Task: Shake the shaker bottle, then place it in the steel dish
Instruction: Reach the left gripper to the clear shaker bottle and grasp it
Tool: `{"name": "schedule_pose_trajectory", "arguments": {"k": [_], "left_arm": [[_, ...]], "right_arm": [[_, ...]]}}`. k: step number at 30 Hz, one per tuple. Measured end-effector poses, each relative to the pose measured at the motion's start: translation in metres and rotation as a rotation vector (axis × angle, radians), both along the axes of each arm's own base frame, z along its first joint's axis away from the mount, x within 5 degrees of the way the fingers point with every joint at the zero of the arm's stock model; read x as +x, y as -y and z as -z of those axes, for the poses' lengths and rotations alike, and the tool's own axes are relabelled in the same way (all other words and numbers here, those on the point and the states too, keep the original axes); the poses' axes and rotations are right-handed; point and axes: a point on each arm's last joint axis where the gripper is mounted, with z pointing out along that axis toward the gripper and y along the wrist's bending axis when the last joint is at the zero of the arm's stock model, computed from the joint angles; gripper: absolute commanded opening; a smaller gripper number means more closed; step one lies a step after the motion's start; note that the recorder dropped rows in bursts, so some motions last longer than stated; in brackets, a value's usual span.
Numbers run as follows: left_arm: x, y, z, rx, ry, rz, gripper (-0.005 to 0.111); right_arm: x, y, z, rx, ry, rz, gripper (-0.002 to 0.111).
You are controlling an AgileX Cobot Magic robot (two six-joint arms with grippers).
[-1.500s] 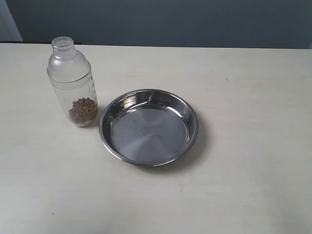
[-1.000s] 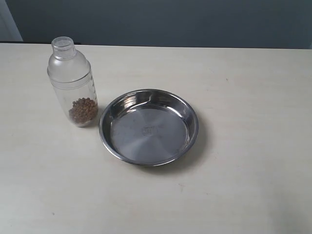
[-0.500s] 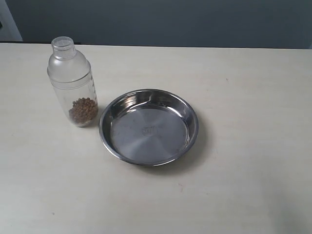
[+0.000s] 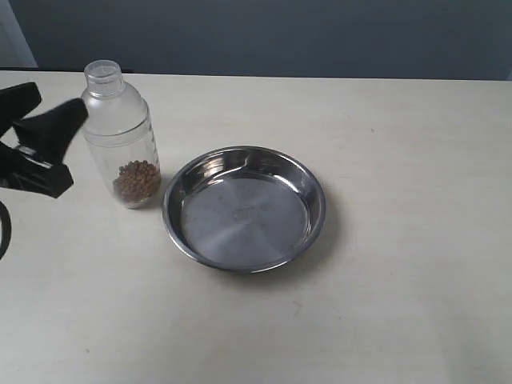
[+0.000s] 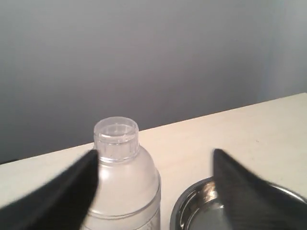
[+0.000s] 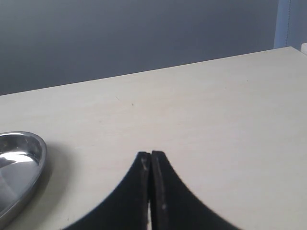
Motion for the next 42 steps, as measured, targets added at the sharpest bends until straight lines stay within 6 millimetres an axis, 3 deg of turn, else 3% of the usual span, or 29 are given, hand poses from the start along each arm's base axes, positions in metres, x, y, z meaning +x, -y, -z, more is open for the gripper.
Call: {"name": "schedule_pose_trajectory", "arguments": {"k": [7, 18, 26, 33, 42], "left_arm": [[0.008, 0.004, 0.013, 0.094, -0.002, 0.046, 0.106], [0.025, 0.001, 0.048, -0.002, 0.016, 0.006, 0.106], [0.044, 0.000, 0.086, 0.033, -0.102, -0.005, 0.106], [0.065, 0.002, 0.083, 0.042, -0.064, 0.017, 0.106], [0.072, -0.005, 0.081, 0.033, -0.047, -0.064, 0.105]], "right_arm": [[0.000, 0.000, 0.000, 0.000, 0.000, 0.000, -0.001], [0.000, 0.000, 0.000, 0.000, 0.000, 0.000, -0.001], [0.000, 0.000, 0.000, 0.000, 0.000, 0.000, -0.001], [0.000, 0.000, 0.000, 0.000, 0.000, 0.000, -0.001], [0.000, 0.000, 0.000, 0.000, 0.000, 0.000, -0.001]]}}
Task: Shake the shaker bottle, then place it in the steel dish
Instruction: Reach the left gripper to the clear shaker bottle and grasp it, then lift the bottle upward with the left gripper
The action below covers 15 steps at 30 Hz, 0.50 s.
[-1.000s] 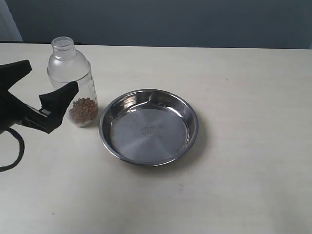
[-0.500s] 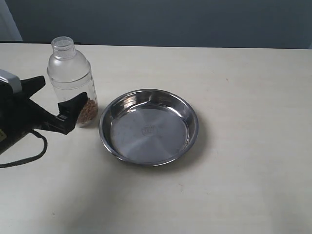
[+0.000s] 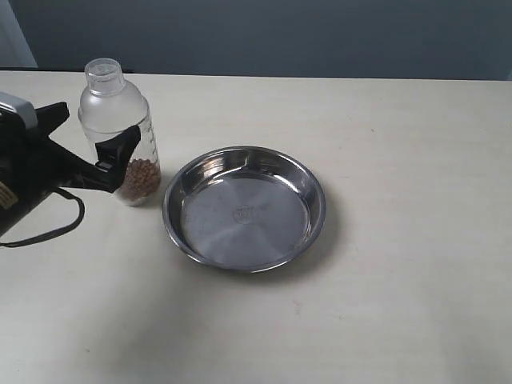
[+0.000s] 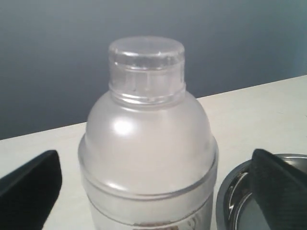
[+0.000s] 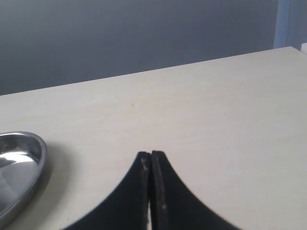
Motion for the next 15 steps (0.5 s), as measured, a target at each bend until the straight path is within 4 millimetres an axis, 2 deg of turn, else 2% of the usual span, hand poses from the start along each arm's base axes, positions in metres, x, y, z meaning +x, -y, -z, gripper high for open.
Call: {"name": "schedule_pose_trajectory", "arguments": {"k": [6, 15], "left_arm": [[0.015, -0.001, 0.007, 0.003, -0.007, -0.010, 0.105], [0.038, 0.000, 0.028, 0.005, -0.049, -0.006, 0.105]], "right_arm": [[0.000, 0.000, 0.000, 0.000, 0.000, 0.000, -0.001], [0.000, 0.000, 0.000, 0.000, 0.000, 0.000, -0.001]]}}
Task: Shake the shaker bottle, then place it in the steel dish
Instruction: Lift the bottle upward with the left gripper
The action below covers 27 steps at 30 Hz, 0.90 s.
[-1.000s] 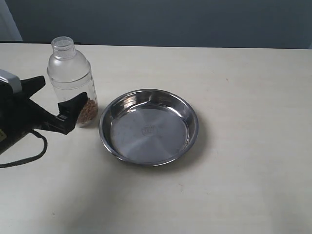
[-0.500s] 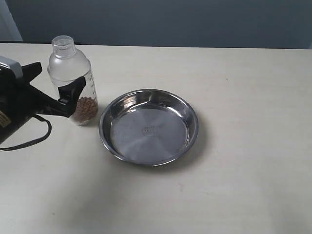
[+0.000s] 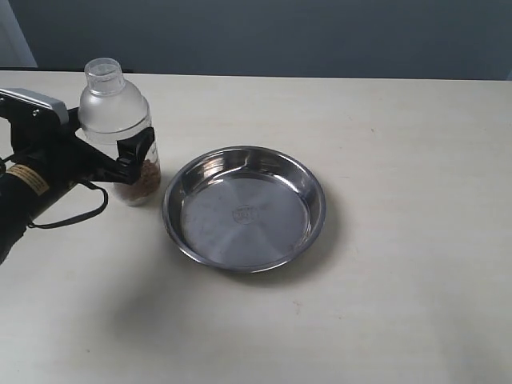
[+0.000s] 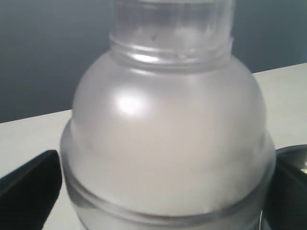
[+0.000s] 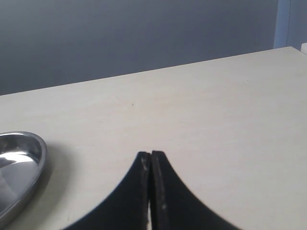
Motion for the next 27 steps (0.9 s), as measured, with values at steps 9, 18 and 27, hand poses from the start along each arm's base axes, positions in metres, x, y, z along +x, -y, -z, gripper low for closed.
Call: {"name": "schedule_pose_trajectory", "arguments": {"k": [9, 18, 27], "left_arm": [[0.017, 0.001, 0.013, 0.001, -0.009, 0.004, 0.105], [0.025, -0.004, 0.023, -0.023, -0.034, -0.049, 0.098], [0.023, 0.003, 0.023, -0.008, -0.031, 0.023, 0.022]], "right_arm": [[0.000, 0.000, 0.000, 0.000, 0.000, 0.000, -0.001], [0.000, 0.000, 0.000, -0.002, 0.000, 0.000, -0.001], [0.000, 0.000, 0.000, -0.002, 0.000, 0.000, -0.001]]}}
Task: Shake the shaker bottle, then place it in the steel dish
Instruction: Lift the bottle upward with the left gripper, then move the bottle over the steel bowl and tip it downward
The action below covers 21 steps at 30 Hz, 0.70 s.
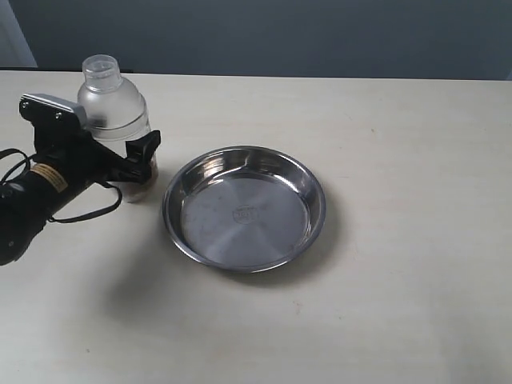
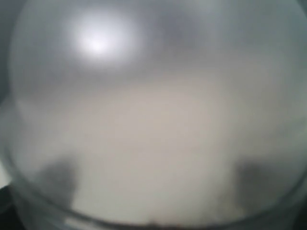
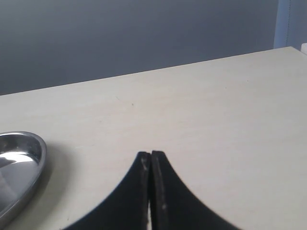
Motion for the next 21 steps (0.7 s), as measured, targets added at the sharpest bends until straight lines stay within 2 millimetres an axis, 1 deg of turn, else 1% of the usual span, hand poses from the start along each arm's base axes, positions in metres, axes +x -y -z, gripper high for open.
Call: {"name": "schedule_pose_trajectory", "arguments": {"k": [3, 4, 5, 9, 12, 13, 15, 16, 17, 18, 19, 20, 21], "left_arm": [[-0.001, 0.003, 0.000, 0.007, 0.004, 0.041, 0.009], [-0.001, 0.004, 0.000, 0.009, 0.005, 0.048, 0.002], [-0.001, 0.005, 0.000, 0.010, 0.005, 0.054, 0.000], [-0.001, 0.003, 0.000, -0.003, 0.002, 0.037, 0.001], [0.001, -0.002, -0.002, -0.068, -0.015, -0.040, 0.000], [0.001, -0.003, -0.004, -0.076, -0.019, -0.054, 0.000], [0.000, -0.003, -0.017, -0.086, -0.012, -0.063, 0.000], [-0.001, -0.003, -0.036, -0.088, 0.016, -0.054, 0.000], [-0.003, -0.002, -0.066, -0.077, 0.064, -0.038, 0.000], [-0.005, -0.001, -0.084, -0.076, 0.098, -0.029, 0.000], [-0.009, 0.001, -0.119, -0.096, 0.146, 0.001, 0.000], [-0.013, 0.004, -0.140, -0.107, 0.179, 0.028, 0.000], [-0.024, 0.009, -0.178, -0.117, 0.254, 0.093, 0.000]], "right_arm": [[0.000, 0.000, 0.000, 0.000, 0.000, 0.000, -0.001], [0.000, 0.000, 0.000, 0.000, 0.000, 0.000, -0.001], [0.000, 0.000, 0.000, 0.000, 0.000, 0.000, -0.001], [0.000, 0.000, 0.000, 0.000, 0.000, 0.000, -0.001], [0.000, 0.000, 0.000, 0.002, 0.000, 0.000, -0.001], [0.000, 0.000, 0.000, 0.002, 0.000, 0.000, -0.001], [0.000, 0.000, 0.000, 0.002, 0.000, 0.000, -0.001], [0.000, 0.000, 0.000, 0.002, 0.000, 0.000, -0.001], [0.000, 0.000, 0.000, 0.000, 0.000, 0.000, -0.001], [0.000, 0.000, 0.000, 0.000, 0.000, 0.000, -0.001], [0.000, 0.000, 0.000, 0.000, 0.000, 0.000, -0.001], [0.000, 0.000, 0.000, 0.000, 0.000, 0.000, -0.001], [0.000, 0.000, 0.000, 0.000, 0.000, 0.000, -0.001]]}}
